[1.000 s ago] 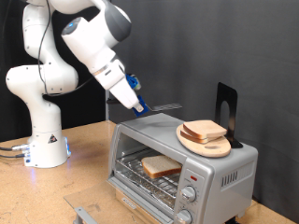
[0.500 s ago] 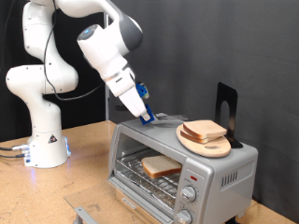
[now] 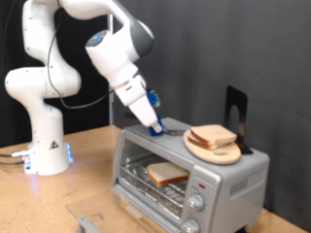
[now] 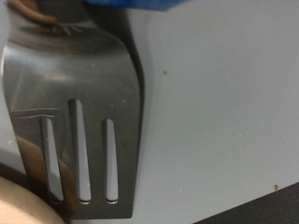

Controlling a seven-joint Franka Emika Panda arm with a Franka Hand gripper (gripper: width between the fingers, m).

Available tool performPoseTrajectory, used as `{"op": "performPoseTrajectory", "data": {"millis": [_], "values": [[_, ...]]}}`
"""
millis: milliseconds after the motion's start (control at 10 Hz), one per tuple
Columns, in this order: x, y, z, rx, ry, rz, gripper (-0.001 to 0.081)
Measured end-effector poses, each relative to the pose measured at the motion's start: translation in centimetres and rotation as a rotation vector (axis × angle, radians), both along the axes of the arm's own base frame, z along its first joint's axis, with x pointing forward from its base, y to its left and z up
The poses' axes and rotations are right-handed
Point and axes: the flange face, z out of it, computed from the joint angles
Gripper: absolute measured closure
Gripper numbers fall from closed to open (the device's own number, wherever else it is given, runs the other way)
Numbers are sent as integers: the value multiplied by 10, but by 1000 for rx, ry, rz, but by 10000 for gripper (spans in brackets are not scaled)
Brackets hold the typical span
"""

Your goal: Make a piece of toast with the oven

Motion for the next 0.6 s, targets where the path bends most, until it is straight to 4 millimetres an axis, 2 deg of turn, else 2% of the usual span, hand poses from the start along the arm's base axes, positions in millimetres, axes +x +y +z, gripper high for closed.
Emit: {"op": "performPoseTrajectory", "data": {"millis": [300,600], "values": [[2,3,4,-8,-17,5,4],[1,-1,26,71,-36,19,-2]]}}
